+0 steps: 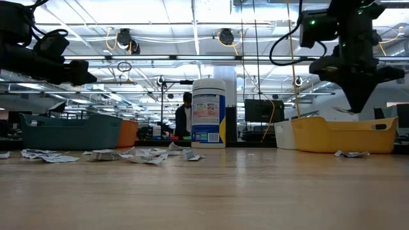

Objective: Pick & Place First Aid Supplies
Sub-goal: Put the black pad into the yellow bin

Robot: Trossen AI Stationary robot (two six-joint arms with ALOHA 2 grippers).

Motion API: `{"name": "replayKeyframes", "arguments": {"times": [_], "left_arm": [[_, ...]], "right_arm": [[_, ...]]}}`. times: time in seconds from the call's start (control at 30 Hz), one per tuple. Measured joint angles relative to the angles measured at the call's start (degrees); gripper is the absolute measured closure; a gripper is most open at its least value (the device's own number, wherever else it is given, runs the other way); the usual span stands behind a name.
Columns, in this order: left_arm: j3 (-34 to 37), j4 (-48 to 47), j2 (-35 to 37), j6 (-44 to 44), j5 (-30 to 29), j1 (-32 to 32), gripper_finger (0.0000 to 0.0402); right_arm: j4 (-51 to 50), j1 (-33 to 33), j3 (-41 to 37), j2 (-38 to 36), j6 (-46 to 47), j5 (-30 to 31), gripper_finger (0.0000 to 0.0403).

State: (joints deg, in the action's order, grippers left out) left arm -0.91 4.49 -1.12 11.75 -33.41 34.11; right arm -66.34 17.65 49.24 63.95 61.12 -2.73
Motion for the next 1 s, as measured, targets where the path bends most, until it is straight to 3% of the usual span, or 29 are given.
{"name": "replayKeyframes", "arguments": {"times": [0.53,1.0], "left_arm": [[0.0,0.0,0.0,0.0,0.0,0.0,0.0094],[0.0,0.0,0.0,0.0,0.0,0.0,0.0094]], "right_arm": [[-0.3,20.5,9.2,7.6,-14.5,0.0,0.0403],[8.4,21.7,5.9,15.6,-14.3,-0.4,0.0403]]}}
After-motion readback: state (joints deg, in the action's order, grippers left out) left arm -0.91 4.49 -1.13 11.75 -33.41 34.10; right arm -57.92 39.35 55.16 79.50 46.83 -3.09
